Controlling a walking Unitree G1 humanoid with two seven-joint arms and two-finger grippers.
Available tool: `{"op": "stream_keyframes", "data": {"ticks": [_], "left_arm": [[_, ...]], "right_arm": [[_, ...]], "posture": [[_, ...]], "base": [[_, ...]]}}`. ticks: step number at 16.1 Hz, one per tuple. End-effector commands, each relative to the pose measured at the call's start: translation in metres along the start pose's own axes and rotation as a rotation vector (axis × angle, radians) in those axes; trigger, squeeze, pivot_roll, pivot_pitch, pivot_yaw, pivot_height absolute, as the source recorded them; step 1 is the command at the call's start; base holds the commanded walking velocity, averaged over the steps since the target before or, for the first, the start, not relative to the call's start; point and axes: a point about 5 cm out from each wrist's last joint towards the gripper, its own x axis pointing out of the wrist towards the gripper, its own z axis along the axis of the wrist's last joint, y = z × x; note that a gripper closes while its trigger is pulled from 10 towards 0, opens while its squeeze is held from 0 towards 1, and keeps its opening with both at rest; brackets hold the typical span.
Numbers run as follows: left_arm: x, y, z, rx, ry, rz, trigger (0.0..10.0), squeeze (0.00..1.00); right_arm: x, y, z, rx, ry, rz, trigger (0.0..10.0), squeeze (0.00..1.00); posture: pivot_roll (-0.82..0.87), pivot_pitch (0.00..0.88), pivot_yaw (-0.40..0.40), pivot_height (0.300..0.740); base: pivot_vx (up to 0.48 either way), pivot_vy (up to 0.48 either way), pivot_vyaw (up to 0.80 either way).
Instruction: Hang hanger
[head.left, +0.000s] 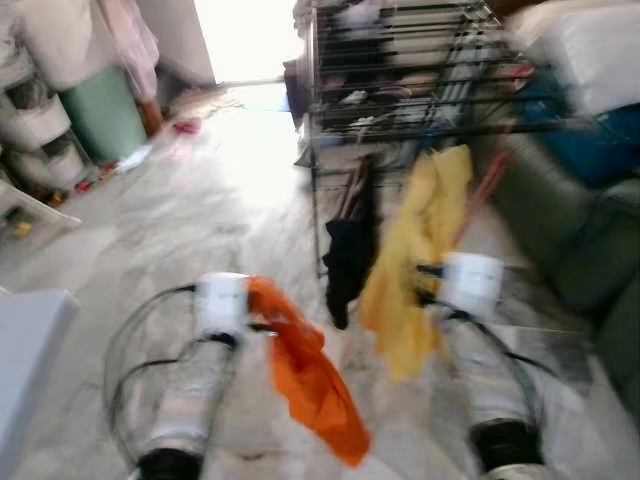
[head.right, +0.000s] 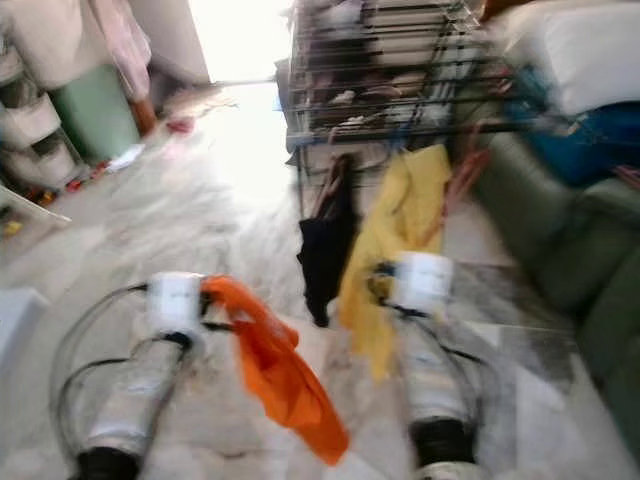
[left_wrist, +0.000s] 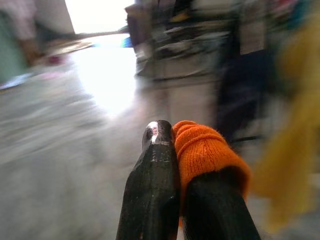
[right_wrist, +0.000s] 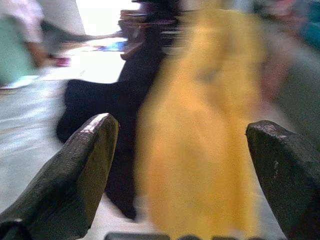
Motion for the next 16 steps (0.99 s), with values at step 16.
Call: {"op": "stream_keyframes", "data": {"ticks": [16], "left_arm": [[0.0036,-0.021,0.009,-0.04,-0.029,-0.084,10.0,0.0]], "right_arm": [[0.0008,-0.015,0.0099,-0.035,-0.037,-0.082,10.0,0.0]], "posture": [[-0.11,0.0,0.081,0.74]], "base": [[0.082,-0.169,-0.26]]}}
